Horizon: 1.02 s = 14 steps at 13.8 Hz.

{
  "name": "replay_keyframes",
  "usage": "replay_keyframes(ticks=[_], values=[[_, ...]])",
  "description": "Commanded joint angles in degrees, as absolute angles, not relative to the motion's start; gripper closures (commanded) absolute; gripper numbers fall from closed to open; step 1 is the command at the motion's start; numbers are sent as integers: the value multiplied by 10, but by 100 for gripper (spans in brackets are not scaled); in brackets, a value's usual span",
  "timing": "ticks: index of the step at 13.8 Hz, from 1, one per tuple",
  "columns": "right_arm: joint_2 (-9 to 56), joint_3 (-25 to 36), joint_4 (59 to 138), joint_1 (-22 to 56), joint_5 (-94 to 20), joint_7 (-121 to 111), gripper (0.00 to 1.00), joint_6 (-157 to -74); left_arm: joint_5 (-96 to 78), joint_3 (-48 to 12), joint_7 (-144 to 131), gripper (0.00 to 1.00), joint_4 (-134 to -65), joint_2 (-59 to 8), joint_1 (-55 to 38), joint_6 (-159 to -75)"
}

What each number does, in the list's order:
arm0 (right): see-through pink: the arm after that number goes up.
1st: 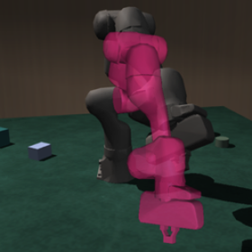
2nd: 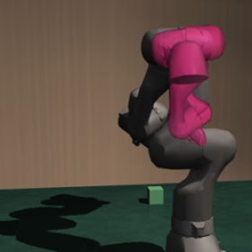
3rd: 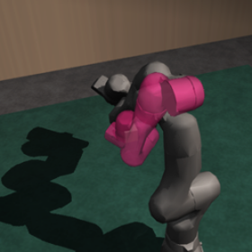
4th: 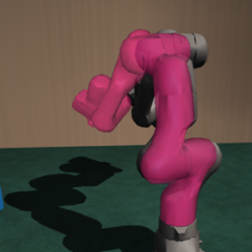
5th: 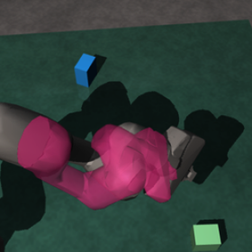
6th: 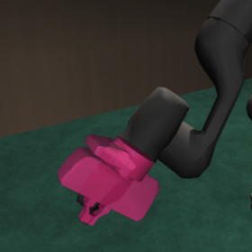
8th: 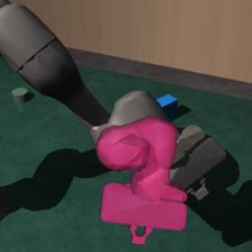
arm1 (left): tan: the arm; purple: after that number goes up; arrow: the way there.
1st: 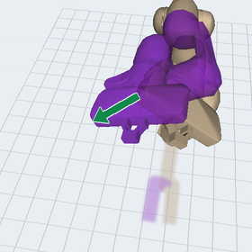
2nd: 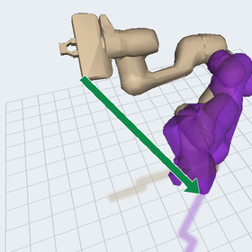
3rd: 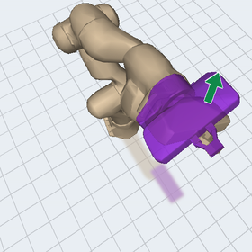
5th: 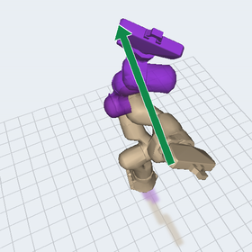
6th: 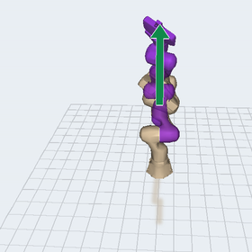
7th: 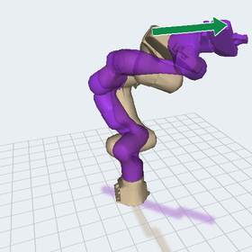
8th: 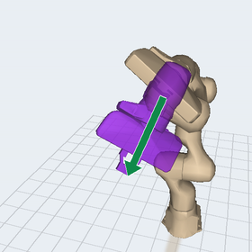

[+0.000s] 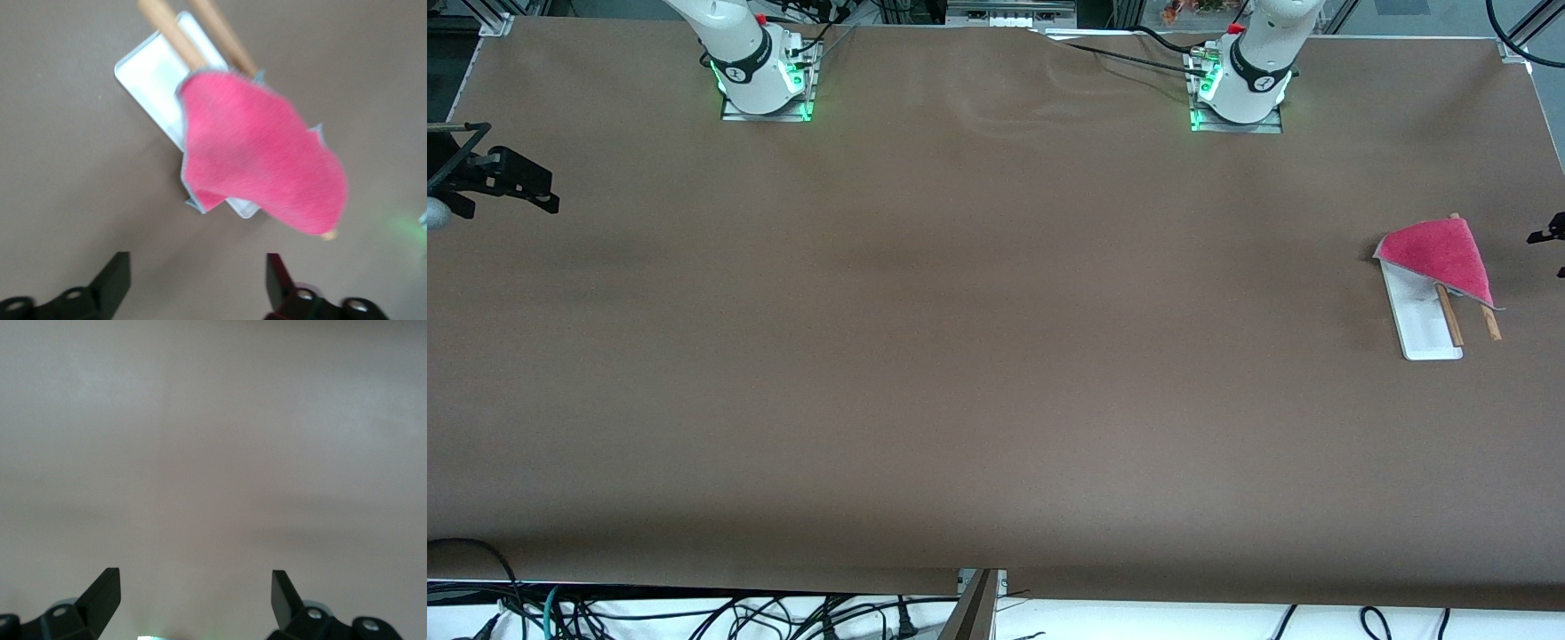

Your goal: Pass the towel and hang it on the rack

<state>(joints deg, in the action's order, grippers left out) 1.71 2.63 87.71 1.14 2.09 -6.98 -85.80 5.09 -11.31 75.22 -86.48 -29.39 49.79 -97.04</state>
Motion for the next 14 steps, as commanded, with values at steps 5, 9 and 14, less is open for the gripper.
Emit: replay_keyframes(ticks=[5, 9, 14], values=[[3, 17, 901, 4, 23, -59, 0, -856, 66, -177, 531, 0, -869, -168, 416, -876], [18, 16, 878, 8, 18, -50, 0, -859, 67, -327, 289, 0, -869, -138, 416, -839], [18, 18, 878, 7, 18, -55, 0, -860, 68, -469, 41, 0, -869, -139, 413, -842]])
